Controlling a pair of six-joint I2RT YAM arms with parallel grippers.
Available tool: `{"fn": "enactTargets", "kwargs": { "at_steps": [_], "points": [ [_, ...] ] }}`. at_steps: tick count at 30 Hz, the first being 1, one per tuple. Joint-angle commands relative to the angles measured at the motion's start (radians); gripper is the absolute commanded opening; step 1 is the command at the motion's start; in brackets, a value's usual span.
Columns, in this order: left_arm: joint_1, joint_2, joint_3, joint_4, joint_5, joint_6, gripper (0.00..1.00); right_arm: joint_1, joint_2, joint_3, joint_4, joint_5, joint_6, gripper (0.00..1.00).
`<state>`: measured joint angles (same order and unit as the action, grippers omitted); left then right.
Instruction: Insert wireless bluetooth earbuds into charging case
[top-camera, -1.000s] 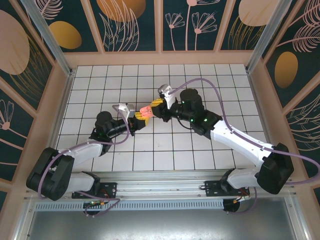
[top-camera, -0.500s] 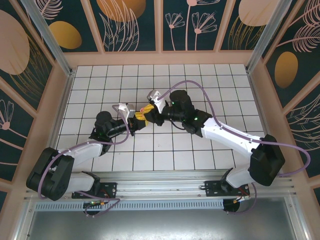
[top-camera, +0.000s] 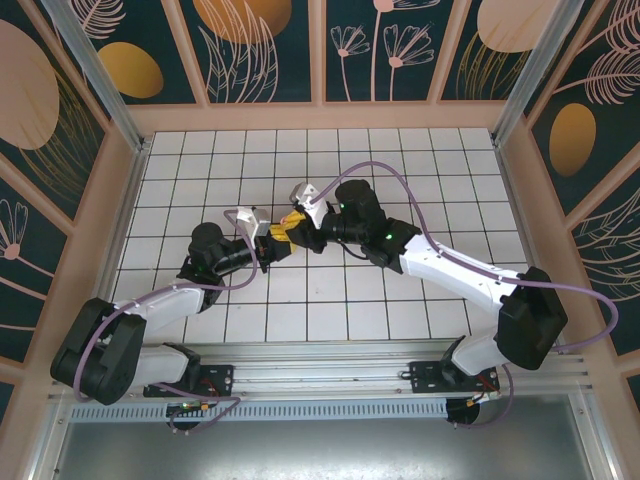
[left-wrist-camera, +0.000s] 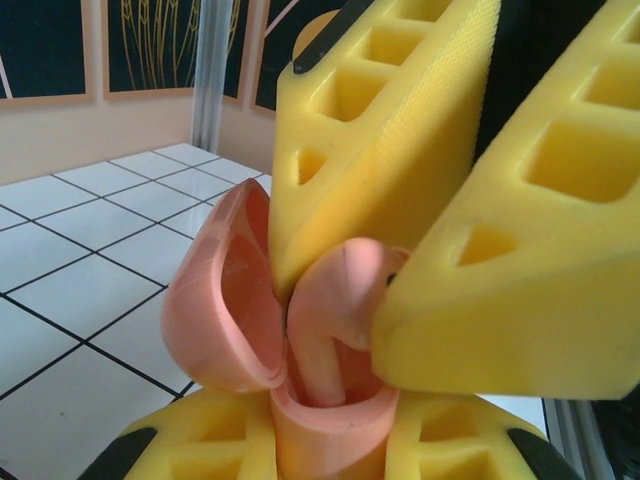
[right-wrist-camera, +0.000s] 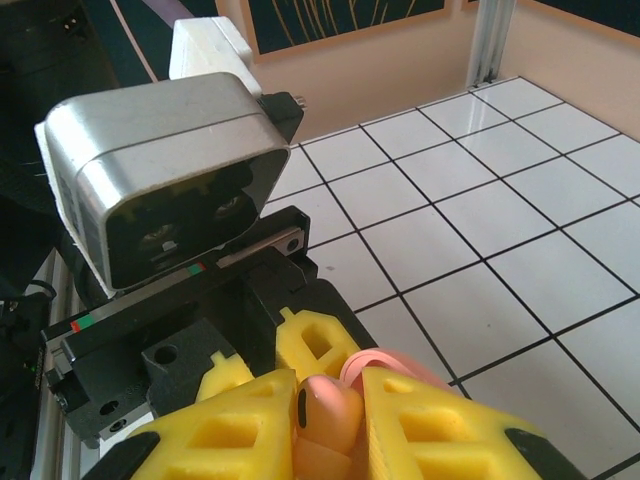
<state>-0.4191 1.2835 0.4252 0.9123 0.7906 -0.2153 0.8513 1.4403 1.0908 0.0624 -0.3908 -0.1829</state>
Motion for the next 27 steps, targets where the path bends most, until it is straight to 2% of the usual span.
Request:
{"fn": "enactTargets", "kwargs": {
  "at_steps": [1, 14, 27],
  "points": [
    [0.003, -0.031, 0.032, 0.056, 0.032, -0.011, 0.09, 0.008, 0.011, 0.018, -0.089, 0.016, -0.037, 0.22],
    [0.003, -0.042, 0.031, 0.049, 0.053, -0.001, 0.1, -0.015, -0.008, 0.018, -0.078, 0.074, -0.02, 0.32],
    [0.002, -0.052, 0.033, 0.019, 0.047, 0.02, 0.1, -0.027, -0.038, 0.009, -0.082, 0.086, -0.012, 0.33]
  ]
}}
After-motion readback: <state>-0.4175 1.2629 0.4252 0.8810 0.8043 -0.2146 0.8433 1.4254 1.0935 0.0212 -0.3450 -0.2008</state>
